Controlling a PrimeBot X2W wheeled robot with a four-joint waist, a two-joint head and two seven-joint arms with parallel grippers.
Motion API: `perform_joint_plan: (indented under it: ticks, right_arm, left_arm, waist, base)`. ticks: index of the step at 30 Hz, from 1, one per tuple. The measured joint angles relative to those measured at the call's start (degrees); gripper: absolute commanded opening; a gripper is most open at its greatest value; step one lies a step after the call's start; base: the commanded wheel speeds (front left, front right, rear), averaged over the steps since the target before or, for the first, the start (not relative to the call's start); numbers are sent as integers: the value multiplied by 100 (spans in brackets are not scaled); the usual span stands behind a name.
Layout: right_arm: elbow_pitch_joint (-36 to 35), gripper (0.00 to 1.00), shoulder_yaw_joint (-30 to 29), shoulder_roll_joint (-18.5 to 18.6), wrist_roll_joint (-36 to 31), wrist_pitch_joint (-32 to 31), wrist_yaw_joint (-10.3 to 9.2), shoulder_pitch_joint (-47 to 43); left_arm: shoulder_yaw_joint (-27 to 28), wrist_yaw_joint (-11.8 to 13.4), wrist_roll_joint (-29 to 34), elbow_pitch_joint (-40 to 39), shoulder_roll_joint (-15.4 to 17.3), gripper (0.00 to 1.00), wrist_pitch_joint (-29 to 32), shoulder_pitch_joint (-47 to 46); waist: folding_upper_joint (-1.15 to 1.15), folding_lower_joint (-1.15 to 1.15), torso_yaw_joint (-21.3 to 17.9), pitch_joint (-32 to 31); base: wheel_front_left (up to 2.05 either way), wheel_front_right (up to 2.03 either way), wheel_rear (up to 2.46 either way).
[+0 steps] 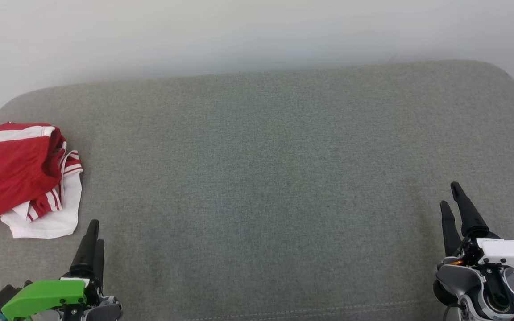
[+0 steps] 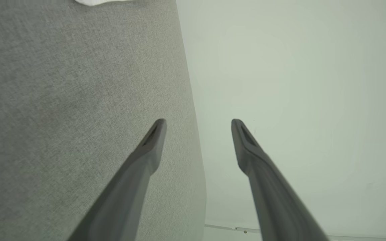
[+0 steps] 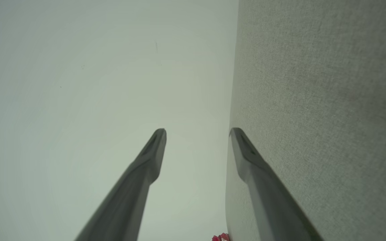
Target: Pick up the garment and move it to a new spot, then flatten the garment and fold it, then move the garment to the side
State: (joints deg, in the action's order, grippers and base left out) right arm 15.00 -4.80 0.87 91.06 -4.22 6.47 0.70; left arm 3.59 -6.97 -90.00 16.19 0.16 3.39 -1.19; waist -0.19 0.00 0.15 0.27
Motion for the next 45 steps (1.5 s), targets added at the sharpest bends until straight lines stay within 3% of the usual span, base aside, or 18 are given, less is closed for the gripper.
perform_joint_plan:
  ticks: [16, 32, 45]
  right_arm:
    - [-441, 100, 444, 264, -666, 397, 2, 135]
    - [-576, 100, 1032, 691, -2042, 768, 5, 241]
    - [-595, 100, 1250, 961, -3615, 1012, -60, 397]
  left_arm:
    - [-225, 0, 1000, -312, 291, 100, -371, -38]
    - [-436, 18, 2871, -581, 611, 100, -669, -119]
    - [-631, 324, 4246, -731, 653, 100, -928, -121]
  waist:
    - [0, 0, -9, 32]
    - [0, 0, -17, 36]
    - [0, 0, -35, 48]
  base:
    - [0, 0, 0]
    - [0, 0, 0]
    - [0, 0, 0]
